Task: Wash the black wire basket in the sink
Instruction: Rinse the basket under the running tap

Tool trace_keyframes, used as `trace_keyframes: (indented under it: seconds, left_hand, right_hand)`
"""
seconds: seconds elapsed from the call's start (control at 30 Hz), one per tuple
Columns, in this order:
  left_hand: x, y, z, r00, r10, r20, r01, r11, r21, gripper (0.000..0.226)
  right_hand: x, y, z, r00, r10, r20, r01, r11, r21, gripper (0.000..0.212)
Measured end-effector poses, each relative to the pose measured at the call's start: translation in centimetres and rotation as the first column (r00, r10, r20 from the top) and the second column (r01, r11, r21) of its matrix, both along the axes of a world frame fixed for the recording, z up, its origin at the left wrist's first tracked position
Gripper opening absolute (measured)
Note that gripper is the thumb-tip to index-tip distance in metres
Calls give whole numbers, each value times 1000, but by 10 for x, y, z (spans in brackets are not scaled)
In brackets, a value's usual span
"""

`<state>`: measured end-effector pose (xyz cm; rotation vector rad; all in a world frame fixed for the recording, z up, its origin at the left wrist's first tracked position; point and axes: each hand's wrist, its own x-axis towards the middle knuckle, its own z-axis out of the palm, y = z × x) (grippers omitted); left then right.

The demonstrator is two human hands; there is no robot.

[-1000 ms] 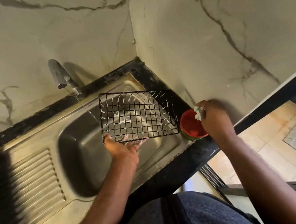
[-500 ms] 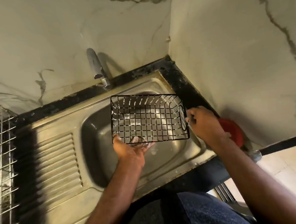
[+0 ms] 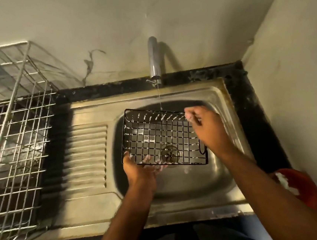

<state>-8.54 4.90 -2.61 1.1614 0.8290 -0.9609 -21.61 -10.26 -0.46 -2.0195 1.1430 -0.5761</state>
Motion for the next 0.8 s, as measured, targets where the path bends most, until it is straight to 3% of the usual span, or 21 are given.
trace_keyframes:
  seconds: [0.1,0.2,0.3,0.37,0.5,0.63,0.7,0.8]
  left_hand:
    - [-2,2,-3,999,-6,-33,6,1000,8,53]
    - [-1,-2,-2,1000,-19,-22,19,1000,10,49]
    - [6,-7,-2,998,-58,9,58,998,39,44]
    - [13,-7,-3,995,-96,9,96,994,47,56]
    - [26,-7,-8,965,-236,110,225,969,105,64]
    - [34,-8,-7,931,-303,206,281,951,127,53]
    - [36,-10,-2,903,-350,251,321,935,149,44]
    - [37,-14,4,864,-416,284,379,908,179,44]
  right_hand:
    - [50,-12,10,954,-114,277,10,936,351,24]
    - [97,-27,22,821,-312,478,-150,690,708,33]
    - [130,-37,32,756,-521,396,-235,348,908,28]
    - [143,-42,32,765,-545,343,-260,225,939,33]
    - [149,-49,29,731,-585,351,-305,179,935,42]
    - [141,-50,30,776,-523,351,-307,173,936,40]
    - [138,-52,35,779,-516,357,-296,198,934,33]
    - [130,-46,49,873,-346,345,-235,323,917,30]
